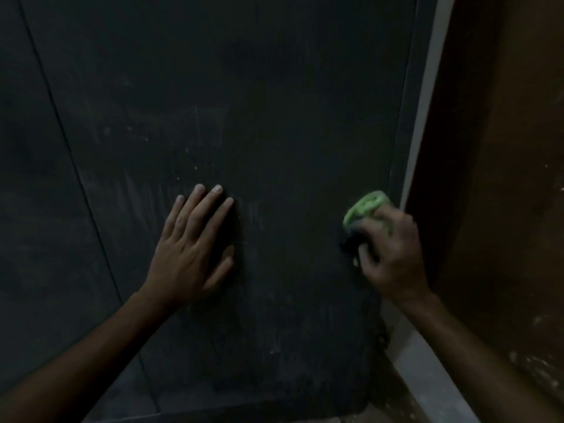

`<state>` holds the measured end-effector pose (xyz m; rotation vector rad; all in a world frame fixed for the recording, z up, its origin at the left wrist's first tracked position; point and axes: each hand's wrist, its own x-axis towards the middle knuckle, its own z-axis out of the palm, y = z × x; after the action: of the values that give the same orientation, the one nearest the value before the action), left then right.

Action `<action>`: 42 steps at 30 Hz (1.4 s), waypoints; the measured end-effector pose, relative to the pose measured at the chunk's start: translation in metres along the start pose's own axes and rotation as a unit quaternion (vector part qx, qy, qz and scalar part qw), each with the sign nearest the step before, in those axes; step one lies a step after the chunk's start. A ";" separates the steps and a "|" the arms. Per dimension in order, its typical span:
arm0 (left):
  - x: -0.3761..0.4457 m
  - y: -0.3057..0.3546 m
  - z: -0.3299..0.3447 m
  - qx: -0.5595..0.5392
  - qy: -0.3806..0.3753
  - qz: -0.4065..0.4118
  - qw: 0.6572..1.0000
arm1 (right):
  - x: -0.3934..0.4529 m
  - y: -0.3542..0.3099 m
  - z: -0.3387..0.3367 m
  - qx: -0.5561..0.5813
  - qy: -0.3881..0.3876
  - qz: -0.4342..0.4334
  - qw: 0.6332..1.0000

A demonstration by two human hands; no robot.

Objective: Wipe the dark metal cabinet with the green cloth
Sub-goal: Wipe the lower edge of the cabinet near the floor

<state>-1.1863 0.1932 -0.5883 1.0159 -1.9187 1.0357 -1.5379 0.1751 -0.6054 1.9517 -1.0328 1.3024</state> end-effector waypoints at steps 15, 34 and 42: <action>-0.007 0.015 0.004 -0.005 -0.011 0.036 0.999 | -0.010 -0.012 -0.018 0.112 -0.041 0.090 0.989; -0.017 0.006 0.001 0.001 -0.043 0.071 0.997 | -0.083 -0.015 -0.012 -0.052 -0.234 -0.090 0.967; -0.017 0.012 0.000 -0.005 -0.046 0.058 0.997 | -0.086 -0.055 0.026 -0.003 -0.211 -0.165 0.963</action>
<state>-1.1896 0.2029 -0.6067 0.9713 -2.0773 1.0587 -1.4984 0.2092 -0.6974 2.3343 -0.8432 0.7164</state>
